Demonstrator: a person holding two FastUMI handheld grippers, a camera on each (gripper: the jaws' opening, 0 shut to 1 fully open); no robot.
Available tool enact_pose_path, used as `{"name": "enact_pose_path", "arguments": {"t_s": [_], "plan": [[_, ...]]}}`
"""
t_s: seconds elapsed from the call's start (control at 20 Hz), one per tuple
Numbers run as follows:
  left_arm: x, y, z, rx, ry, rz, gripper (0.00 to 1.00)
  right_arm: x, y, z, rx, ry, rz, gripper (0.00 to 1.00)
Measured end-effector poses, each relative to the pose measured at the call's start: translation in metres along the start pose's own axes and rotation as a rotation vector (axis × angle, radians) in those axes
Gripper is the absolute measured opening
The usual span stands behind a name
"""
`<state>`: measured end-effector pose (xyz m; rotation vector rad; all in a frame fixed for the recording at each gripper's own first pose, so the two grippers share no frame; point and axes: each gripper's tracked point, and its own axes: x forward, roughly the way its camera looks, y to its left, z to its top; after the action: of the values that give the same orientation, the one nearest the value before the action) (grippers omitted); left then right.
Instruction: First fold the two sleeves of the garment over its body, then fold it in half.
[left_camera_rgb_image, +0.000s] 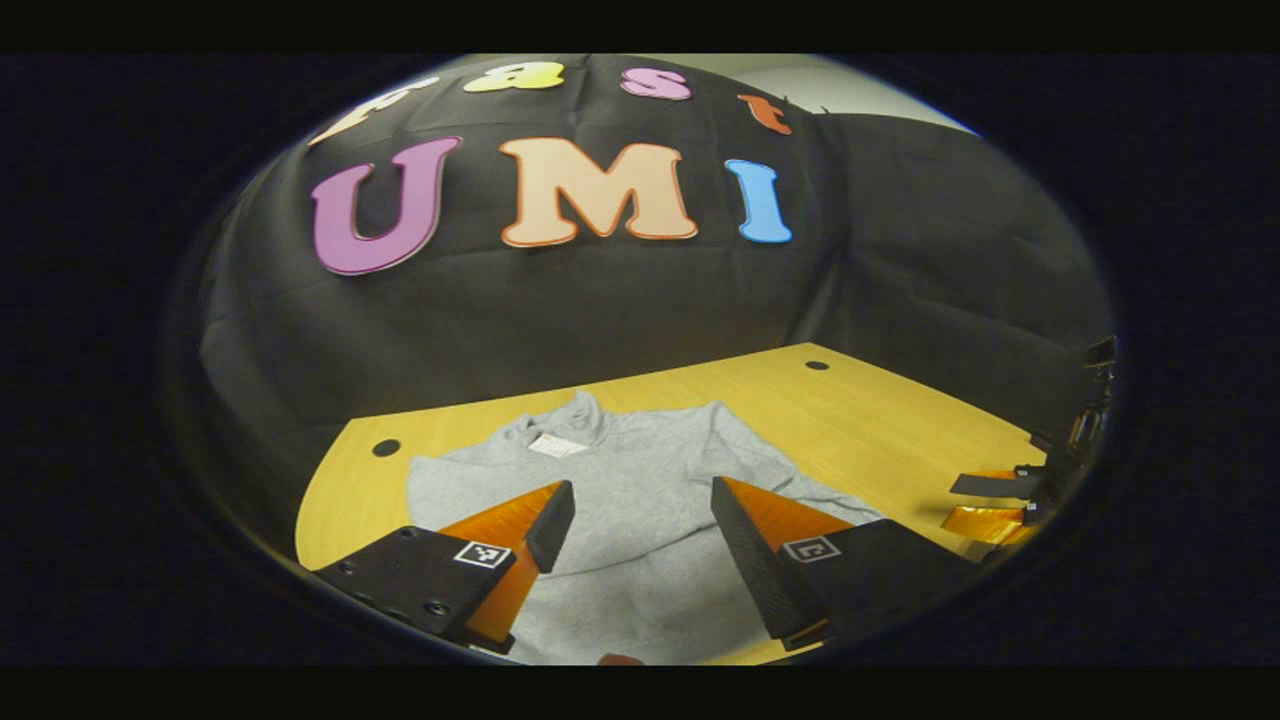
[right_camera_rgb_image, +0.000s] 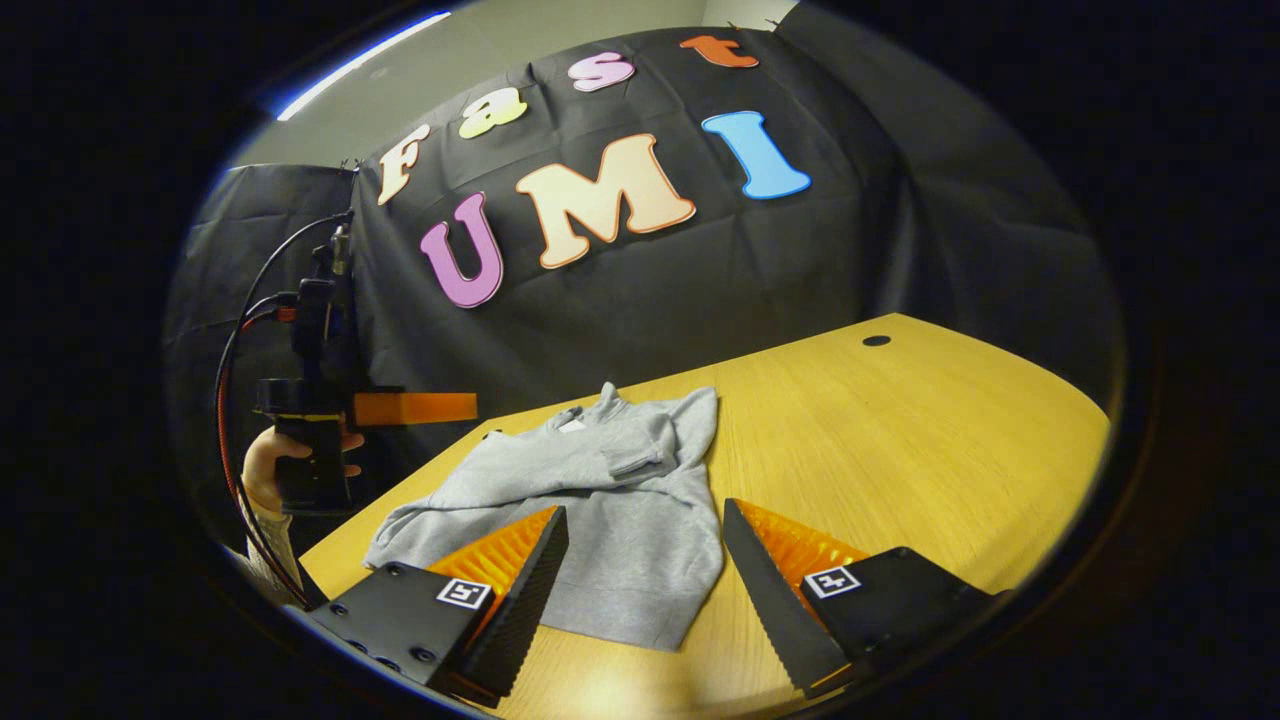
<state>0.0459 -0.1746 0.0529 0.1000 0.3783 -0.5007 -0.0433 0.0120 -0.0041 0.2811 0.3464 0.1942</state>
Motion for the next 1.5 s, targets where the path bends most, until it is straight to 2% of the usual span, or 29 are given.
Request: {"name": "enact_pose_path", "arguments": {"t_s": [0.25,0.35,0.45,0.7,0.75,0.8,0.95,1.0,1.05,1.25,1.3,1.35,1.5], "plan": [[-0.06,0.037,-0.054,-0.039,0.051,0.084,0.83,-0.001,0.015,-0.02,-0.012,0.048,0.018,0.97],[-0.073,0.05,-0.078,-0.068,0.081,0.133,0.86,0.0,0.017,-0.033,-0.02,0.088,0.011,0.97],[-0.087,0.061,-0.102,-0.105,0.101,0.176,0.94,0.001,0.02,-0.044,-0.026,0.125,0.009,0.97],[-0.106,0.077,-0.154,-0.153,0.199,0.248,0.94,0.008,0.022,-0.065,-0.039,0.201,-0.001,0.97],[-0.108,0.079,-0.161,-0.157,0.209,0.251,0.98,0.009,0.022,-0.07,-0.038,0.215,-0.004,0.97],[-0.109,0.079,-0.167,-0.165,0.219,0.249,0.94,0.01,0.022,-0.073,-0.038,0.23,-0.006,0.97],[-0.112,0.079,-0.183,-0.177,0.255,0.249,0.94,0.015,0.018,-0.088,-0.057,0.284,-0.035,0.98],[-0.112,0.078,-0.185,-0.18,0.26,0.254,0.92,0.014,0.017,-0.09,-0.065,0.295,-0.041,0.98],[-0.112,0.078,-0.189,-0.184,0.264,0.255,0.94,0.014,0.018,-0.091,-0.07,0.299,-0.043,0.98],[-0.112,0.074,-0.204,-0.189,0.302,0.254,0.94,0.014,0.018,-0.095,-0.088,0.323,-0.051,0.98],[-0.111,0.075,-0.208,-0.185,0.311,0.259,0.92,0.014,0.017,-0.095,-0.092,0.328,-0.052,0.98],[-0.112,0.075,-0.211,-0.186,0.318,0.263,0.94,0.013,0.017,-0.095,-0.096,0.329,-0.053,0.98],[-0.111,0.075,-0.212,-0.189,0.312,0.268,0.94,0.013,0.018,-0.097,-0.125,0.339,-0.06,0.97]]}}
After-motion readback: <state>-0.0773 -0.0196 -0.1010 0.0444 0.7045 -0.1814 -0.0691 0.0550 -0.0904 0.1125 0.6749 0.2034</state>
